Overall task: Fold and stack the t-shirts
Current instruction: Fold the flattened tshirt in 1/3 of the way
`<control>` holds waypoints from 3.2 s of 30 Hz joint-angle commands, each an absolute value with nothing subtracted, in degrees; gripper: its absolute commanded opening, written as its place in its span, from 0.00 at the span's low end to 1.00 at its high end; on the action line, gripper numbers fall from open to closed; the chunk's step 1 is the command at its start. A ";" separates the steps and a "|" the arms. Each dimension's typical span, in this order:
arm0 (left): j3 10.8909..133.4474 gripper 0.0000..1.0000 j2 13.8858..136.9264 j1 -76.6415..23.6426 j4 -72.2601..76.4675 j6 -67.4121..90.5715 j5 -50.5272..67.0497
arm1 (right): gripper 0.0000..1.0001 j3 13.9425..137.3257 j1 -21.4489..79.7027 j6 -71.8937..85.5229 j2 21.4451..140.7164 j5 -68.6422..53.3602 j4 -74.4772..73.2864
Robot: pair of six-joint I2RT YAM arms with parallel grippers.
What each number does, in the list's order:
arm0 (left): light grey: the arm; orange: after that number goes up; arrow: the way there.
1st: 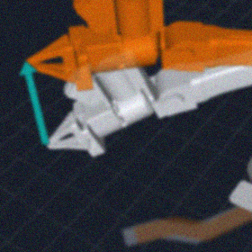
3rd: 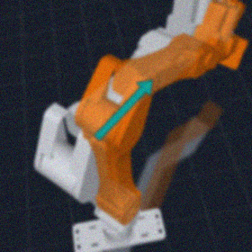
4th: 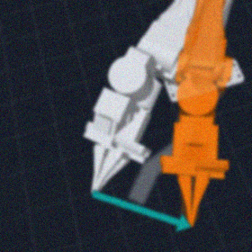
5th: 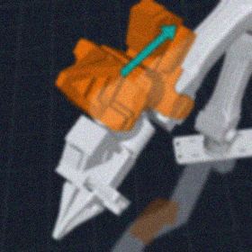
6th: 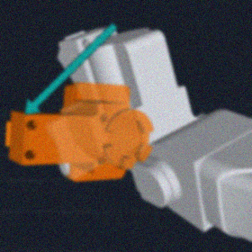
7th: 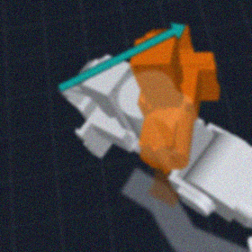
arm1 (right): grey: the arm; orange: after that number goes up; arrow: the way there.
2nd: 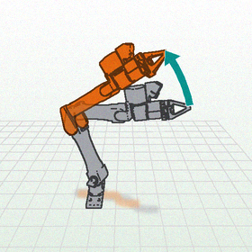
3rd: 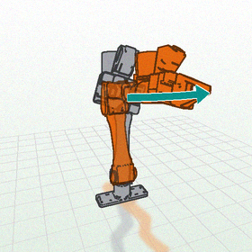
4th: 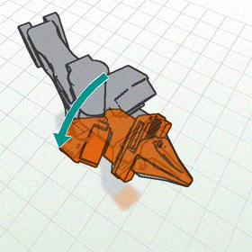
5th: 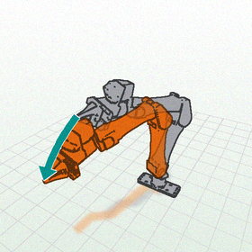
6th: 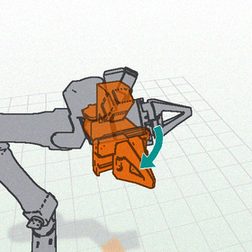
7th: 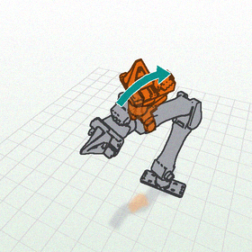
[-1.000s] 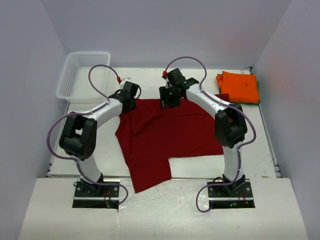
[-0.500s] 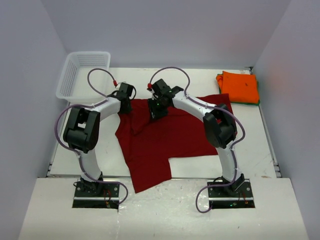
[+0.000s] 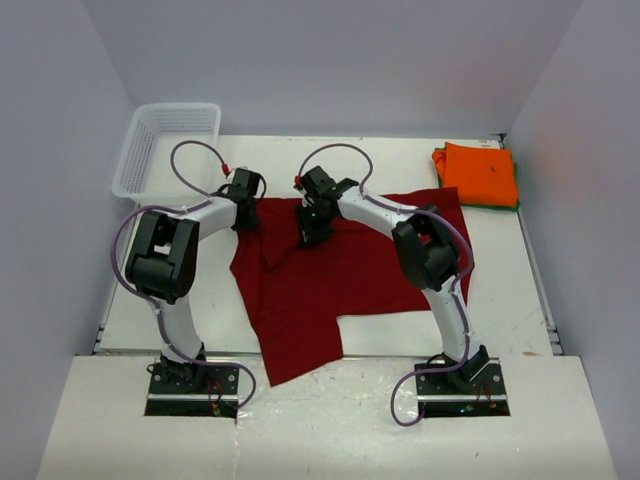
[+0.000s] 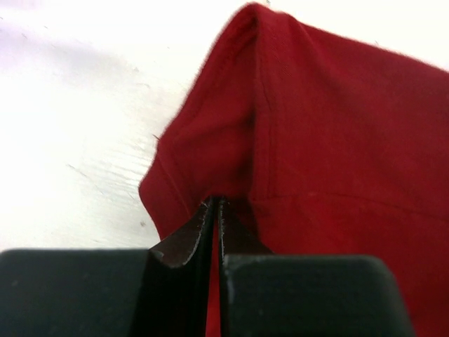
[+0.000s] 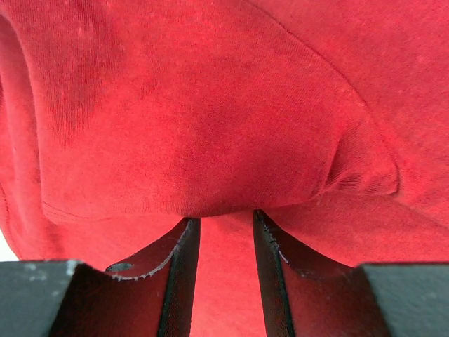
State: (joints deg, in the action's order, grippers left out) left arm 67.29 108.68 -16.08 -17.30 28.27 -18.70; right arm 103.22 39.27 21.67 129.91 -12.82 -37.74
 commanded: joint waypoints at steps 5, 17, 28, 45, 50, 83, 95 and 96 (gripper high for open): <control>71.28 0.05 112.84 -12.31 -15.73 25.67 -18.72 | 0.37 101.70 39.29 21.53 124.81 -6.87 -36.74; 71.72 0.04 112.78 -9.58 -16.00 24.70 -18.63 | 0.47 92.02 38.76 20.22 114.53 3.25 -37.35; 65.66 0.31 87.55 -24.24 -12.76 22.95 -33.83 | 0.50 83.50 35.25 21.53 107.24 0.97 -32.34; 66.35 0.17 95.53 -43.41 -9.66 15.56 -29.16 | 0.56 83.50 10.99 22.50 79.28 -4.48 -37.09; 68.11 0.17 100.72 -46.76 -12.91 15.20 -34.53 | 0.56 81.48 10.90 22.33 77.70 -6.07 -37.09; 75.15 0.22 114.17 -40.25 -18.99 13.62 -38.14 | 0.57 77.34 10.81 22.41 78.22 -8.35 -33.75; 73.65 0.23 113.29 -40.78 -19.07 13.97 -37.70 | 0.57 76.20 10.81 22.76 78.05 -8.96 -33.05; 73.39 0.23 113.03 -40.96 -19.16 14.15 -38.05 | 0.57 76.11 10.81 22.76 78.22 -8.96 -33.05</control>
